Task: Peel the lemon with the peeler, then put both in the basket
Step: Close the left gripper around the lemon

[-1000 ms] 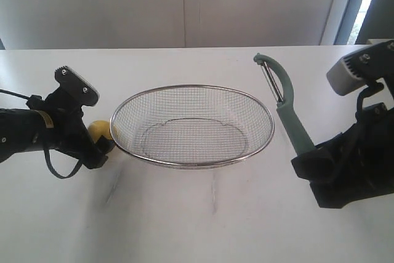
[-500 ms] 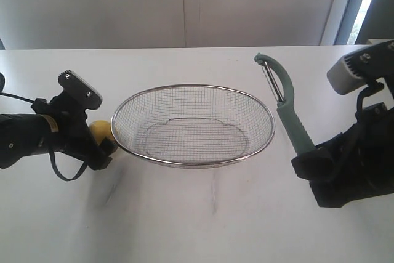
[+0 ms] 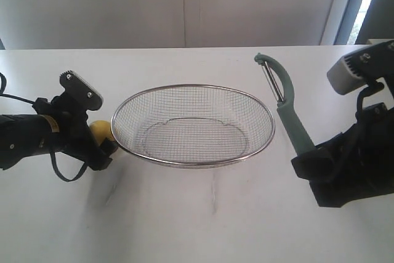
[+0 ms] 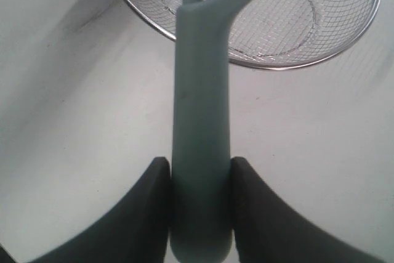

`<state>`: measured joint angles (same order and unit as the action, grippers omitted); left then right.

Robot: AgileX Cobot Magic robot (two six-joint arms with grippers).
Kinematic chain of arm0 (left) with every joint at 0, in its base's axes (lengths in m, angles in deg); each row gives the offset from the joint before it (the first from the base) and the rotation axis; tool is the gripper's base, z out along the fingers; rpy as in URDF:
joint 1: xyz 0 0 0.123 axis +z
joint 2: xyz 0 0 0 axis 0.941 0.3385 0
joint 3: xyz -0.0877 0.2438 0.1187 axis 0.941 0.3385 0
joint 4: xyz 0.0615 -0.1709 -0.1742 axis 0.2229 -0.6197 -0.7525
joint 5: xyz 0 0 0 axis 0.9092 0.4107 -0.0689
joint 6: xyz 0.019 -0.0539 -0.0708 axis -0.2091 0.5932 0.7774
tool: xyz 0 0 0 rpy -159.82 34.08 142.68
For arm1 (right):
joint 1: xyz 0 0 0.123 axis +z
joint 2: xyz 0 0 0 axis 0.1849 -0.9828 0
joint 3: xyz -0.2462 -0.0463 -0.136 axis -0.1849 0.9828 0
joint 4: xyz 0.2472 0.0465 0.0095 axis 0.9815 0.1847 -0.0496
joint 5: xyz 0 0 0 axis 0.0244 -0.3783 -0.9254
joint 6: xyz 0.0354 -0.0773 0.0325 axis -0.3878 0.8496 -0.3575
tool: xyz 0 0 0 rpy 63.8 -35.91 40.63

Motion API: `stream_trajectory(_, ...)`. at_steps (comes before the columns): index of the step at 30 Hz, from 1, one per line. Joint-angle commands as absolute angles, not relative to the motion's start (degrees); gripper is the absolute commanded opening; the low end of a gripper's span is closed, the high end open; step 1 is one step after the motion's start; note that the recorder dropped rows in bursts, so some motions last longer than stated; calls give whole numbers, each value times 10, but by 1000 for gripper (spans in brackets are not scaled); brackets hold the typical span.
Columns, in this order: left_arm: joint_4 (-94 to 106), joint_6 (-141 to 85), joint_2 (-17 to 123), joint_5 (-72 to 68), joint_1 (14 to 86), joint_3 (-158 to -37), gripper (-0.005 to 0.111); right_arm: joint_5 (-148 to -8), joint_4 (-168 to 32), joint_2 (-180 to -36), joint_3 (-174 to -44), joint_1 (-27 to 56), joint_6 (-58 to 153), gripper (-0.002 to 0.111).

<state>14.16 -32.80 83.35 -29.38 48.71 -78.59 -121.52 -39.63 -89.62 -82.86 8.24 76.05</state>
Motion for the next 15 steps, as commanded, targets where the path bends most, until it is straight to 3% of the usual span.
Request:
stream_trajectory(1, 142, -331, 849, -300, 482, -787, 105, -1214, -393, -893, -828, 83, 759, 0)
stream_trajectory(15, 140, -361, 861, -307, 482, -787, 105, -1214, -393, -893, -828, 83, 759, 0)
